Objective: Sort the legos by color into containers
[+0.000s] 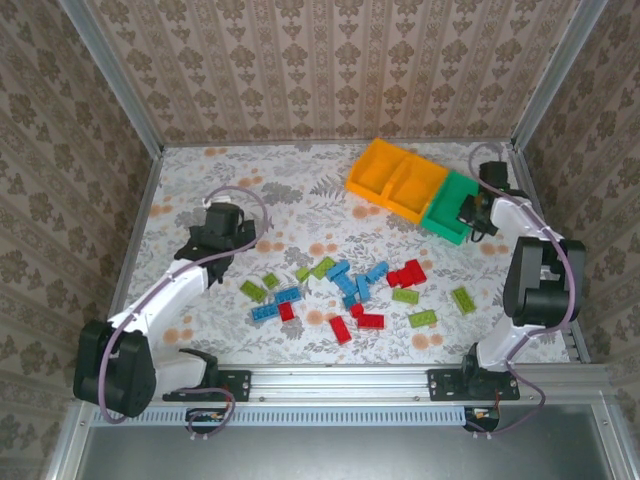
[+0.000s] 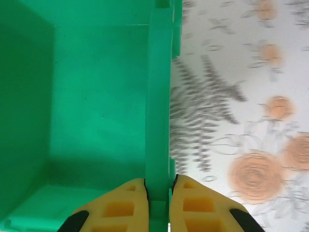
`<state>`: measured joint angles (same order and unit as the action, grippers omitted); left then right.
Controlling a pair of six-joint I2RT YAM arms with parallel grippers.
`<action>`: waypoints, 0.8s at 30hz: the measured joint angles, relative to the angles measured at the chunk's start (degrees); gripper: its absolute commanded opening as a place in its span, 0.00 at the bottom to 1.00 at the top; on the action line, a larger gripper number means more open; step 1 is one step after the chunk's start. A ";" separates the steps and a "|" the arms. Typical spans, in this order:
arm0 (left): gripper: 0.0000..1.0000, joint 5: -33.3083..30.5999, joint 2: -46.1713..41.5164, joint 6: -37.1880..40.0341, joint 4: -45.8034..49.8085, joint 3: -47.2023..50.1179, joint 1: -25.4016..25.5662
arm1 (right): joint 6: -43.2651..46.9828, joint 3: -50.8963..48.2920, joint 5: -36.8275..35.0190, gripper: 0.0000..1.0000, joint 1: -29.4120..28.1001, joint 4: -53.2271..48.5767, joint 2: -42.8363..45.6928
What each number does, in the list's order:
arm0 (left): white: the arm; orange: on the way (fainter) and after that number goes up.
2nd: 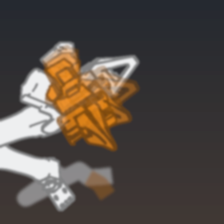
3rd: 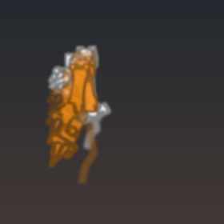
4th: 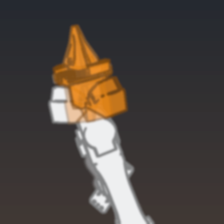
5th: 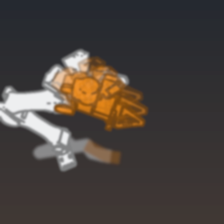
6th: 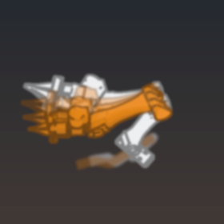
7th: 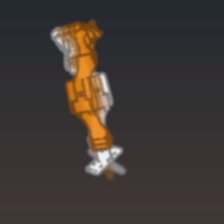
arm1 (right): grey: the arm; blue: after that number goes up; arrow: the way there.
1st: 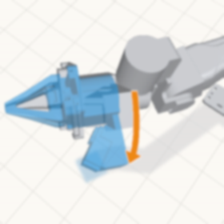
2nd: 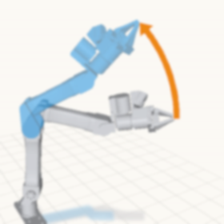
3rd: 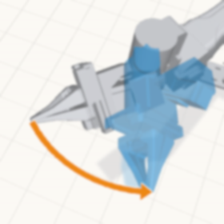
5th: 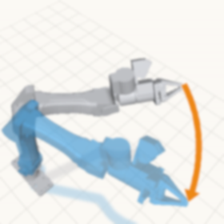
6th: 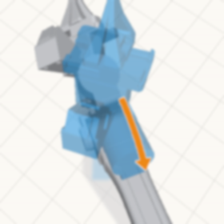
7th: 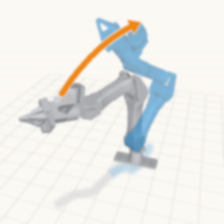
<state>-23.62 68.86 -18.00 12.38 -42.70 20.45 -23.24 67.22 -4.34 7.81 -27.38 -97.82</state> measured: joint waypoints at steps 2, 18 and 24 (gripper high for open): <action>1.00 0.37 -1.22 -1.68 1.64 0.26 -0.96 | 1.16 0.52 0.02 0.06 -2.73 0.28 -0.50; 1.00 8.90 -4.00 -14.12 10.49 7.19 0.96 | 9.51 2.60 0.31 0.07 -13.49 3.58 -3.15; 1.00 10.73 -1.77 -15.89 10.40 6.19 5.42 | 11.37 2.43 0.50 0.09 -14.10 4.37 -3.17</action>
<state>-12.88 67.09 -33.89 22.79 -36.51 25.87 -11.88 69.65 -3.84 -6.28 -23.00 -100.99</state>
